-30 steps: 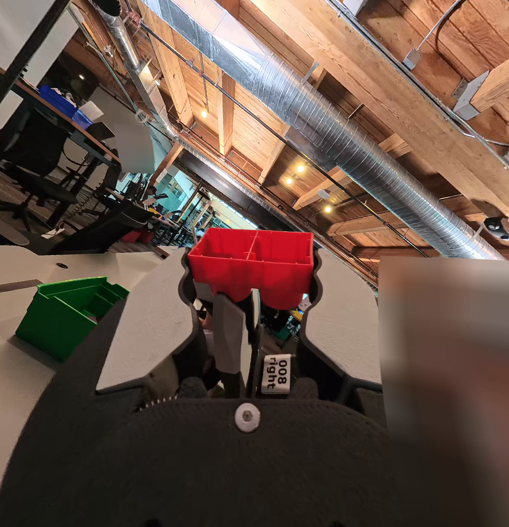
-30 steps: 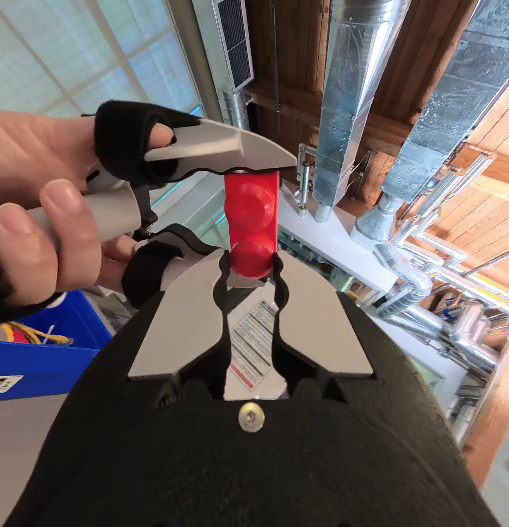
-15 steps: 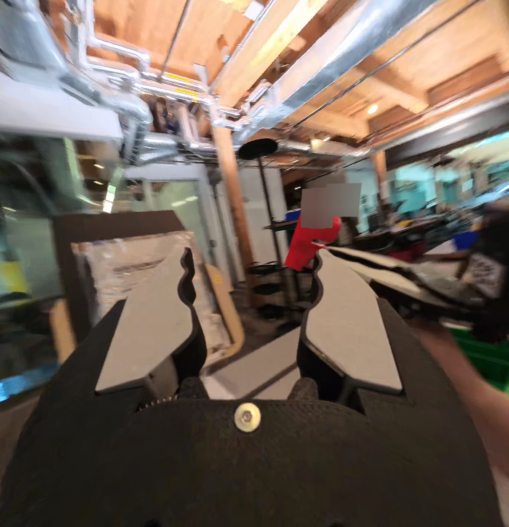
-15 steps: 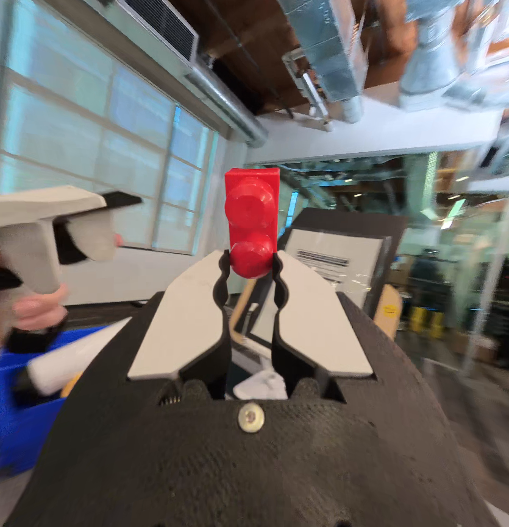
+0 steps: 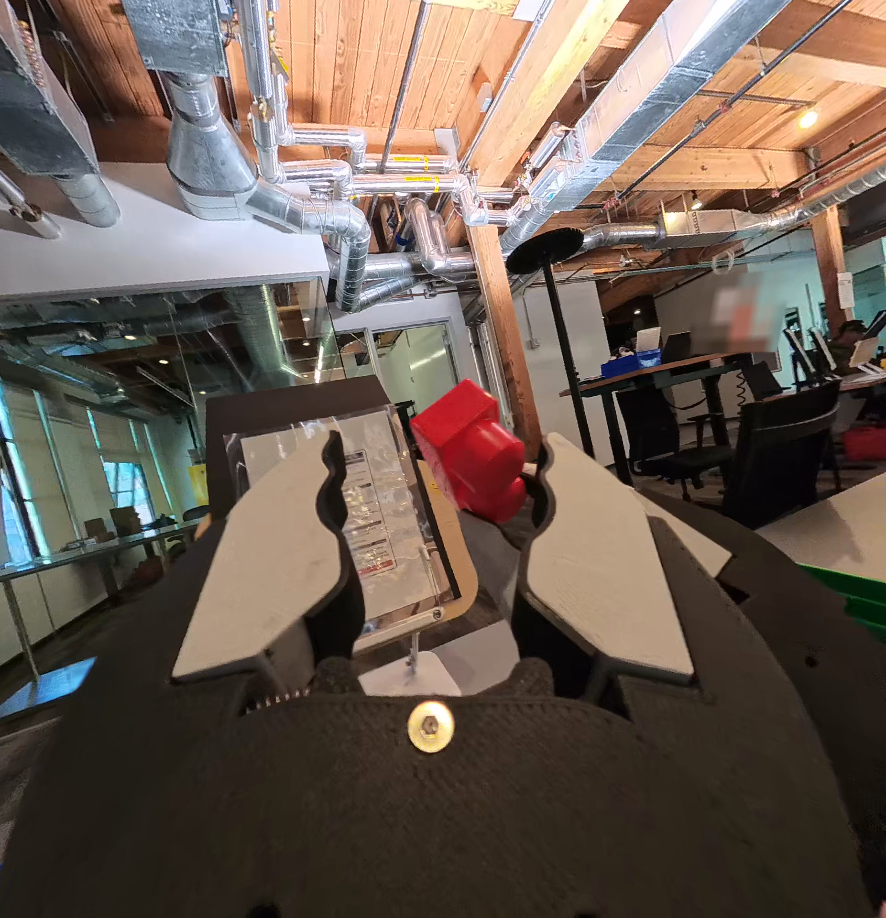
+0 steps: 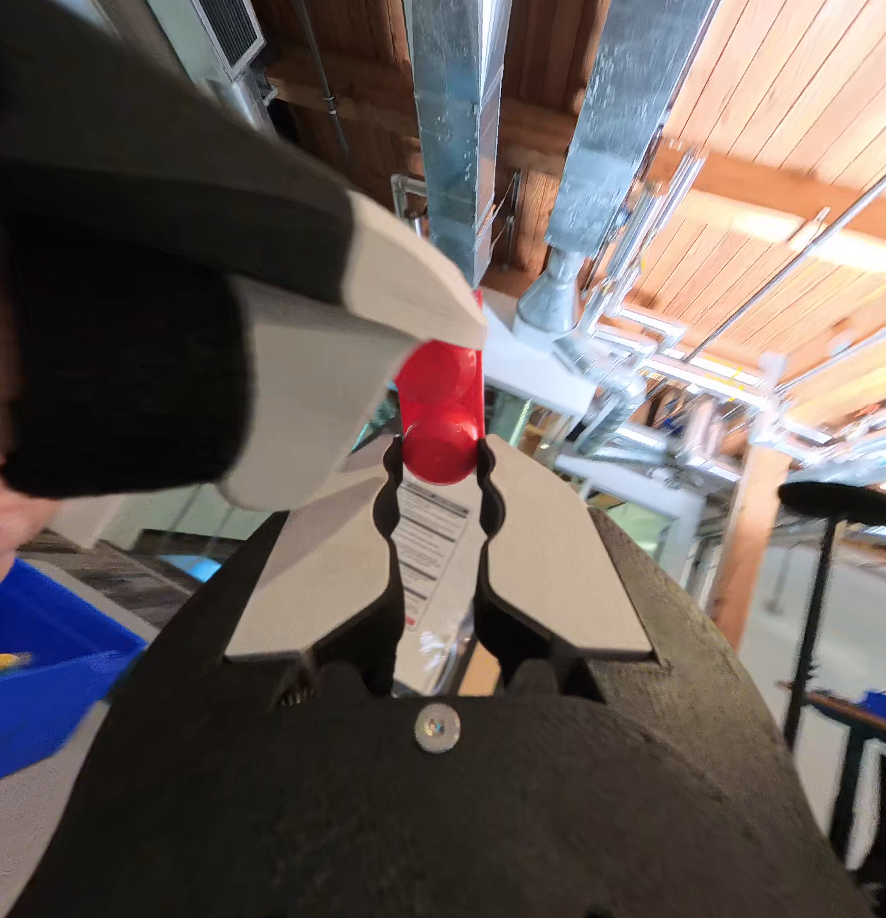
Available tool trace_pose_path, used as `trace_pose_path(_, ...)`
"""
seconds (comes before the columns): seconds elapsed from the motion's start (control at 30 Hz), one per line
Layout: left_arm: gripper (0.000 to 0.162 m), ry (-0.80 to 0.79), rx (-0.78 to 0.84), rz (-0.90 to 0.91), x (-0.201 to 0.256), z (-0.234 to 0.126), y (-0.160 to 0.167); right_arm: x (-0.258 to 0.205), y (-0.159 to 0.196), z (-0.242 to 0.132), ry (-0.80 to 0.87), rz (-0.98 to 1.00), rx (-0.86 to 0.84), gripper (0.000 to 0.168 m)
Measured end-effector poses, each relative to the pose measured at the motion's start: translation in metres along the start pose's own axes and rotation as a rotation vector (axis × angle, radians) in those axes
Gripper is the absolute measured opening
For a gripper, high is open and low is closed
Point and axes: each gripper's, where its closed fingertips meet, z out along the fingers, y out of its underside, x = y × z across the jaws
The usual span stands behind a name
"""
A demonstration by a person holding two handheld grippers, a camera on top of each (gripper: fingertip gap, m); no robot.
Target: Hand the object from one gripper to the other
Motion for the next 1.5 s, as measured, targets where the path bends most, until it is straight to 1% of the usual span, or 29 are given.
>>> trace_pose_path(0.1,0.073,0.052,-0.057,-0.111,0.006,0.003,0.011,-0.005,-0.007,-0.003,0.026,-0.13,0.035,0.029)
trace_pose_path(0.23,0.064,0.118,-0.057,-0.346,0.003,0.004,0.013,-0.005,-0.01,-0.004,0.08,-0.304,0.073,0.029)
trace_pose_path(0.27,0.059,0.132,-0.054,-0.384,0.001,0.004,0.012,-0.006,-0.009,-0.004,0.086,-0.339,0.08,0.029)
trace_pose_path(0.4,0.055,0.182,-0.112,-0.484,-0.002,0.006,0.02,-0.011,-0.012,-0.006,0.116,-0.505,0.137,0.03)
trace_pose_path(0.43,0.052,0.2,-0.125,-0.525,-0.002,0.006,0.022,-0.013,-0.013,-0.007,0.127,-0.548,0.155,0.029)
trace_pose_path(0.5,0.038,0.258,-0.136,-0.638,0.0,0.006,0.023,-0.015,-0.011,-0.007,0.134,-0.615,0.176,0.03)
trace_pose_path(0.57,0.038,0.311,-0.149,-0.735,0.002,0.007,0.025,-0.015,-0.009,-0.008,0.14,-0.65,0.199,0.03)
trace_pose_path(0.67,0.037,0.355,-0.148,-0.816,0.001,0.008,0.025,-0.014,-0.009,-0.009,0.131,-0.649,0.229,0.029)
trace_pose_path(0.7,0.037,0.354,-0.133,-0.839,-0.002,0.008,0.024,-0.013,-0.009,-0.008,0.123,-0.624,0.231,0.038)
trace_pose_path(0.73,0.037,0.346,-0.108,-0.845,-0.008,0.008,0.022,-0.012,-0.008,-0.007,0.106,-0.584,0.228,0.05)
trace_pose_path(0.8,0.037,0.34,-0.067,-0.794,-0.019,0.008,0.016,-0.009,-0.006,-0.006,0.053,-0.466,0.22,0.054)
trace_pose_path(0.87,0.037,0.38,-0.012,-0.716,-0.023,0.004,0.003,-0.013,-0.002,-0.004,-0.077,-0.281,0.207,0.051)
trace_pose_path(0.9,0.037,0.437,0.035,-0.673,-0.022,0.0,-0.007,-0.019,0.0,-0.004,-0.177,-0.15,0.198,0.046)
trace_pose_path(0.97,0.037,0.565,0.123,-0.574,-0.014,-0.013,-0.027,-0.04,-0.003,-0.008,-0.476,0.173,0.186,0.039)
trace_pose_path(1.0,0.037,0.608,0.144,-0.509,-0.01,-0.019,-0.033,-0.05,-0.007,-0.014,-0.655,0.373,0.168,0.036)
trace_pose_path(1.03,0.037,0.634,0.147,-0.436,-0.007,-0.024,-0.034,-0.056,-0.014,-0.02,-0.832,0.6,0.138,0.036)
trace_pose_path(1.07,0.037,0.662,0.149,-0.366,-0.002,-0.029,-0.035,-0.056,-0.022,-0.024,-0.971,0.842,0.104,0.042)
trace_pose_path(1.1,0.037,0.682,0.162,-0.312,0.003,-0.033,-0.036,-0.05,-0.03,-0.026,-1.081,1.07,0.087,0.053)
trace_pose_path(1.13,0.038,0.682,0.18,-0.279,0.005,-0.035,-0.037,-0.042,-0.035,-0.025,-1.149,1.265,0.084,0.061)
trace_pose_path(1.17,0.037,0.671,0.2,-0.272,0.006,-0.036,-0.039,-0.033,-0.035,-0.021,-1.164,1.416,0.086,0.065)
trace_pose_path(1.2,0.037,0.668,0.22,-0.292,0.008,-0.036,-0.041,-0.026,-0.033,-0.016,-1.145,1.515,0.097,0.065)
trace_pose_path(1.23,0.037,0.67,0.227,-0.325,0.01,-0.035,-0.042,-0.022,-0.031,-0.014,-1.116,1.564,0.12,0.065)
trace_pose_path(1.33,0.038,0.627,0.228,-0.388,0.015,-0.025,-0.036,-0.02,-0.036,-0.015,-1.078,1.584,0.191,0.06)
trace_pose_path(1.37,0.037,0.591,0.245,-0.409,0.013,-0.022,-0.034,-0.017,-0.041,-0.016,-1.062,1.608,0.238,0.056)
trace_pose_path(1.43,0.037,0.566,0.246,-0.443,0.015,-0.017,-0.03,-0.008,-0.051,-0.02,-1.04,1.663,0.334,0.052)
trace_pose_path(1.5,0.037,0.548,0.244,-0.468,0.016,-0.014,-0.026,-0.004,-0.055,-0.021,-1.023,1.681,0.358,0.048)
